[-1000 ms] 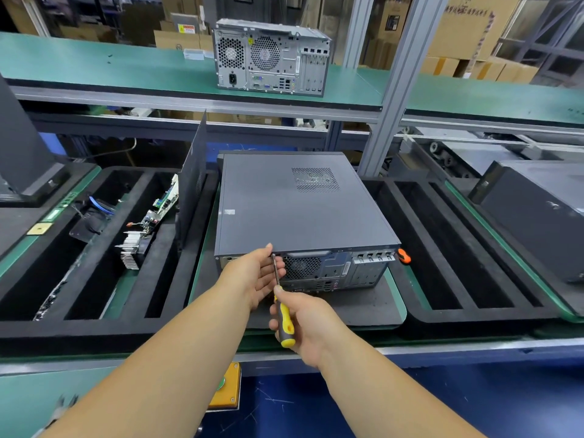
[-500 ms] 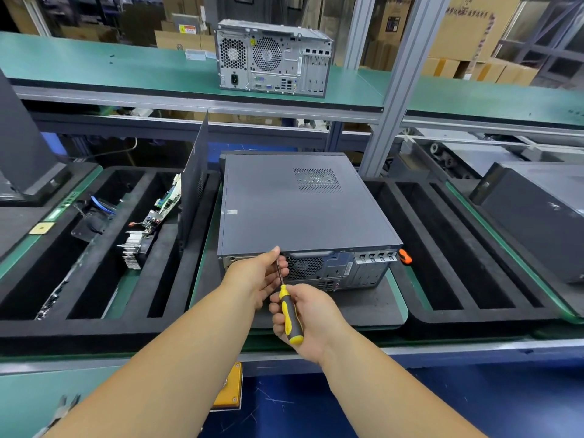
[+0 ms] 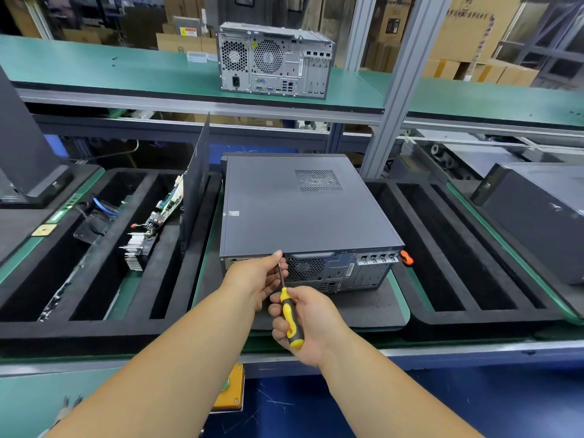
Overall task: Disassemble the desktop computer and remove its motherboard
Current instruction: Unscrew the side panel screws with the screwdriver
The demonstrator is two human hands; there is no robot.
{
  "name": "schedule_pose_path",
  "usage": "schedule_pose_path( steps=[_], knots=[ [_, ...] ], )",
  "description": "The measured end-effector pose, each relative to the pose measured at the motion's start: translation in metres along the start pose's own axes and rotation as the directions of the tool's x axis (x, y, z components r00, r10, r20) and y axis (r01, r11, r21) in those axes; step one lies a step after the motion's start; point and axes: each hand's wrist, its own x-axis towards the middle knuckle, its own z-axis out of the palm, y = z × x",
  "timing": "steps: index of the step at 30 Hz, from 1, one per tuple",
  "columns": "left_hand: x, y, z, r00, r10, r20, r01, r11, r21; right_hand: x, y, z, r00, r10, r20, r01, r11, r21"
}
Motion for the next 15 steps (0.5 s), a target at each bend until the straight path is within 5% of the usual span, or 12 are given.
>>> schedule_pose_path(
  steps=[10, 15],
  knots=[
    [-0.013, 0.000, -0.004, 0.998, -0.010, 0.058, 0.012, 0.999, -0.036, -0.006, 0.003, -0.004, 0.995, -0.058, -0.085, 0.039, 0.977, -0.210],
    [-0.024, 0.014, 0.008, 0.998, 0.048, 0.051, -0.043, 0.994, -0.096, -0.020, -0.013, -0.007, 0.975, -0.199, -0.100, 0.148, 0.913, -0.380]
  ],
)
